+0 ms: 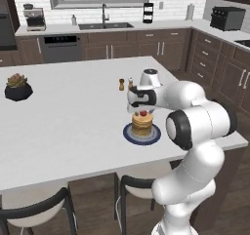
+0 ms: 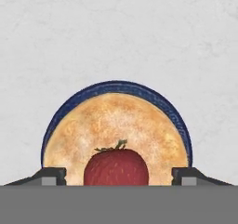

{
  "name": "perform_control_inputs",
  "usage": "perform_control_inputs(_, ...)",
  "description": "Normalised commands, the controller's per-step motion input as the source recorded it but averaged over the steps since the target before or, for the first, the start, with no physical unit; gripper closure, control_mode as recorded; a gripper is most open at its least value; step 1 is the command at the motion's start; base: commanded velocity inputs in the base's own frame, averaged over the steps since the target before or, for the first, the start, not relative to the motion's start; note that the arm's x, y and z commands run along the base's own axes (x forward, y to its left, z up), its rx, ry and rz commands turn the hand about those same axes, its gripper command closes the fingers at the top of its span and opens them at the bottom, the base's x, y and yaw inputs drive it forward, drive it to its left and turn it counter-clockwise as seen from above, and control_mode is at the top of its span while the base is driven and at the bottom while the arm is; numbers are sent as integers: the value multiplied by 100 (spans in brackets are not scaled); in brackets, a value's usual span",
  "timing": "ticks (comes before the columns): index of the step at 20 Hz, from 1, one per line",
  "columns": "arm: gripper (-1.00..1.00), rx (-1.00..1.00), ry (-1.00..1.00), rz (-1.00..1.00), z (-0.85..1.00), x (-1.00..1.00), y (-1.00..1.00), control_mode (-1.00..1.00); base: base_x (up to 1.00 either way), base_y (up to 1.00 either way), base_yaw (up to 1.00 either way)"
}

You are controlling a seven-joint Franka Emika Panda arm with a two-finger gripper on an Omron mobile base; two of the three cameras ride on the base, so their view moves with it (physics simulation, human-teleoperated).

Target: Take the strawberry from the fridge and place it on top of the pancake, located on the dining counter.

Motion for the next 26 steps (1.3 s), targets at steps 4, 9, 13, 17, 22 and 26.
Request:
perform_control_inputs(4,-100,-9,0,0,60,-6,2,-100,0,0,0)
perform_control_inputs(9,-100,-10,-2,0,83,-54,37,-100,0,0,0)
perform_control_inputs(13,-100,-13,-9,1,51,-100,72,-100,0,0,0)
perform_control_inputs(17,-100,-13,-20,1,29,-100,76,-100,0,0,0)
perform_control_inputs(22,-100,-10,-32,0,33,-100,46,-100,0,0,0)
perform_control_inputs(26,-100,-3,-26,0,15,-100,22,-100,0,0,0)
